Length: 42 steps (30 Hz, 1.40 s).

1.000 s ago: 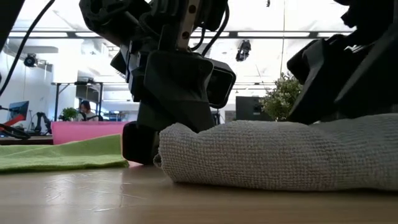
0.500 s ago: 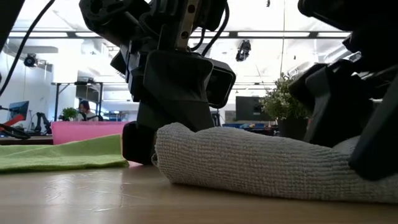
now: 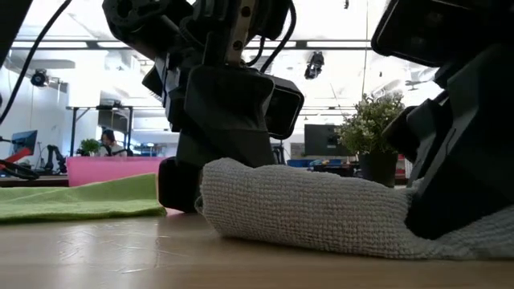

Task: Roll microfiber towels into tight, uniform cylinder then place into a basket
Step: Roll the blue microfiber cloth

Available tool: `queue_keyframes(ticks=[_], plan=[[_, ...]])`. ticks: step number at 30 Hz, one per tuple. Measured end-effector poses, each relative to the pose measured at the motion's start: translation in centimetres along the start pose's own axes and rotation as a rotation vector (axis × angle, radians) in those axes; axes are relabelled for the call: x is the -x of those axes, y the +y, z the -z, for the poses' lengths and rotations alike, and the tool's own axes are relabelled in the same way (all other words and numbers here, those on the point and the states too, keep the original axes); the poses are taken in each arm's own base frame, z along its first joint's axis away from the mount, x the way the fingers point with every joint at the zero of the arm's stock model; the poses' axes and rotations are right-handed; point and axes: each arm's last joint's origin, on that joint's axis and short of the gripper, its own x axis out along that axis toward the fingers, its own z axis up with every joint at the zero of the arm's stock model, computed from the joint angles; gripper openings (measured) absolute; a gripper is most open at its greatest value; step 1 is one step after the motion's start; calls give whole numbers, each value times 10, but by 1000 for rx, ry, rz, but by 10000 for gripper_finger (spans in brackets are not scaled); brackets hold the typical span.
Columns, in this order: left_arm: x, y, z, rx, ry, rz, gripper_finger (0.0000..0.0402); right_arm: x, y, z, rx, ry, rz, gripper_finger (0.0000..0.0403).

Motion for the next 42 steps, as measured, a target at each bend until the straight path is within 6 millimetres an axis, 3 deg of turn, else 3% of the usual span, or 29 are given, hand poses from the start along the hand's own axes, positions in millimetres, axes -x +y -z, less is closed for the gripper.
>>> queue_keyframes(ticks=[4, 10, 16, 26, 30, 34, 38, 42], plan=[[4, 2, -3, -63, 3, 0, 0, -3, 1, 3, -28, -24, -105, 16], [7, 0, -6, -194, -33, -6, 0, -3, -8, 13, -183, -9, -101, 15], [11, -4, -5, -295, -26, 5, 14, -3, -12, 19, -197, -15, -139, 14], [38, -19, -3, -464, -24, -46, 19, -2, -16, 24, -174, -18, -177, 14], [51, -51, 3, -763, -124, 36, 20, -2, -16, 25, -175, -12, -181, 13], [59, -82, 20, -1070, -220, 12, 20, -2, -16, 24, -183, -10, -186, 13], [51, -86, 38, -1278, -174, -62, 22, 0, -16, 23, -194, -9, -192, 13], [46, -84, 42, -1314, -149, -67, 52, 1, -15, 22, -203, -11, -199, 13]])
